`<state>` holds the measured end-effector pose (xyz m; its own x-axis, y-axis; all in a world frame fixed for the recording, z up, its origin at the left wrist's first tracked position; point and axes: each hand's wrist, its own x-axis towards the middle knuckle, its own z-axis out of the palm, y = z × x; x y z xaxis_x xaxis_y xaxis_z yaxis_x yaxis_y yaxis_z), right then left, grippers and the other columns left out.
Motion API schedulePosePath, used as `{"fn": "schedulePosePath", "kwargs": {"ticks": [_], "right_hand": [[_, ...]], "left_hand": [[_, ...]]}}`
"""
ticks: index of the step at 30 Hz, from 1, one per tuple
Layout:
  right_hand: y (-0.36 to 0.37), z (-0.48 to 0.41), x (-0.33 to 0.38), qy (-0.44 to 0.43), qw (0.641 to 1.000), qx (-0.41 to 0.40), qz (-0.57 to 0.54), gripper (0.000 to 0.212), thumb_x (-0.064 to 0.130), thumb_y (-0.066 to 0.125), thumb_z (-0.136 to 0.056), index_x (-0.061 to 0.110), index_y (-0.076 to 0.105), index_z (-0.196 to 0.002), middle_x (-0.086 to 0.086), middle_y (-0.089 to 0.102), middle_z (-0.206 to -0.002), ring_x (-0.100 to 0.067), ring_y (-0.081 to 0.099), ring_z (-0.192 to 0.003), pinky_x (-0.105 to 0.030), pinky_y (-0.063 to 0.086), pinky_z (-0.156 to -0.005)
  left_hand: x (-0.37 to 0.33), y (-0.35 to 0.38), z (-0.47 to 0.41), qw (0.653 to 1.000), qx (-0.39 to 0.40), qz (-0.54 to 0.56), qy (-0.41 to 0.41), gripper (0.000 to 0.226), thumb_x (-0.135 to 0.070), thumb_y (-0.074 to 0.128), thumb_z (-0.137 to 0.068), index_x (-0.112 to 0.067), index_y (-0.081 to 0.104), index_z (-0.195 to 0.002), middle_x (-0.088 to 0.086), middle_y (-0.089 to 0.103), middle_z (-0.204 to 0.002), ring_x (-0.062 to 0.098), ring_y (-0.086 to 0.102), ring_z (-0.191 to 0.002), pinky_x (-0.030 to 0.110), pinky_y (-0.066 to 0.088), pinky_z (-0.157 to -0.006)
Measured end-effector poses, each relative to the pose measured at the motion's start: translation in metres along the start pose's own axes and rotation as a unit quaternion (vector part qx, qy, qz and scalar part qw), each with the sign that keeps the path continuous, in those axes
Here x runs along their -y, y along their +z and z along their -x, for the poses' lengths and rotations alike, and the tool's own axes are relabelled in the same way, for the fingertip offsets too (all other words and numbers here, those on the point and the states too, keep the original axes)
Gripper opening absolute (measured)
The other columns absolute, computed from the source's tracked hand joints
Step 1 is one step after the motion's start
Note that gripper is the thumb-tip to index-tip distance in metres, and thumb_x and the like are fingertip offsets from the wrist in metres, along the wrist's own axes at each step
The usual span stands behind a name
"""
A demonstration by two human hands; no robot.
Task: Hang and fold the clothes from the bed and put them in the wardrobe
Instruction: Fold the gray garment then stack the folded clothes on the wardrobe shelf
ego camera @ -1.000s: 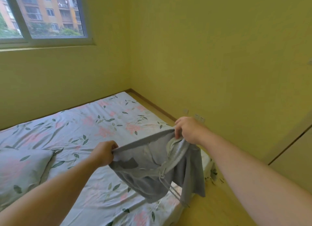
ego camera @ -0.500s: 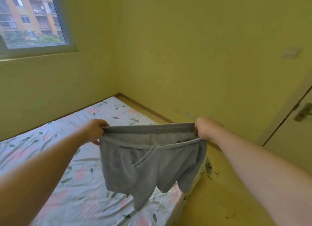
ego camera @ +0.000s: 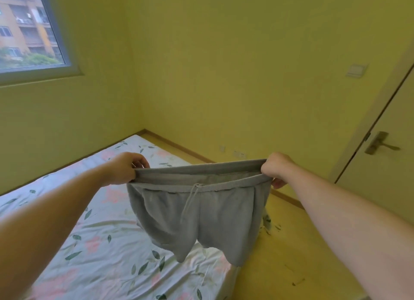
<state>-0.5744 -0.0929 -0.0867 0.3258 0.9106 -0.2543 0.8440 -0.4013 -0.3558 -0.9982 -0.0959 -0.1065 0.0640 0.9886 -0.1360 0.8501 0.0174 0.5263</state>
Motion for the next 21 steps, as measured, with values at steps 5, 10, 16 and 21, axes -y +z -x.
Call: {"fn": "schedulePosePath", "kwargs": {"ticks": [5,10,16,21], "right_hand": [[-0.007,-0.001,-0.010,-0.028,0.998,-0.008,0.057,0.015,0.006,0.053,-0.092,0.003,0.067,-0.098,-0.018,0.066,-0.093,-0.036,0.070,-0.073,-0.047,0.064,-0.063],[-0.014,-0.001,-0.022,-0.056,0.997,0.005,0.049,0.026,-0.003,0.054,-0.093,0.005,0.078,-0.094,-0.017,0.067,-0.097,-0.036,0.069,-0.071,-0.045,0.063,-0.059],[-0.020,-0.005,-0.044,-0.075,0.978,-0.006,-0.193,0.056,-0.014,0.034,-0.090,0.007,0.067,-0.050,-0.014,0.061,-0.100,-0.038,0.066,-0.084,-0.033,0.059,-0.051],[-0.022,-0.006,-0.053,-0.134,0.959,-0.017,-0.248,0.048,-0.018,0.027,-0.078,0.014,0.050,-0.051,-0.009,0.053,-0.079,-0.027,0.053,-0.078,-0.035,0.061,-0.061]], "left_hand": [[-0.018,-0.001,-0.014,0.999,0.005,0.019,-0.042,0.054,0.010,0.032,-0.084,-0.021,0.073,-0.101,0.007,0.065,-0.104,0.027,0.066,-0.087,0.027,0.056,-0.056],[-0.025,0.004,-0.024,0.990,0.029,0.094,-0.097,0.052,0.009,0.031,-0.091,-0.015,0.072,-0.111,0.012,0.059,-0.116,0.033,0.069,-0.090,0.037,0.063,-0.061],[-0.040,0.006,-0.022,0.980,0.075,0.178,-0.045,0.066,0.025,0.026,-0.080,-0.009,0.082,-0.087,0.017,0.066,-0.112,0.037,0.070,-0.099,0.038,0.063,-0.073],[-0.047,0.002,-0.020,0.985,0.091,0.145,-0.006,0.053,0.026,0.035,-0.079,-0.003,0.079,-0.070,0.014,0.072,-0.081,0.020,0.073,-0.075,0.023,0.057,-0.067]]}}
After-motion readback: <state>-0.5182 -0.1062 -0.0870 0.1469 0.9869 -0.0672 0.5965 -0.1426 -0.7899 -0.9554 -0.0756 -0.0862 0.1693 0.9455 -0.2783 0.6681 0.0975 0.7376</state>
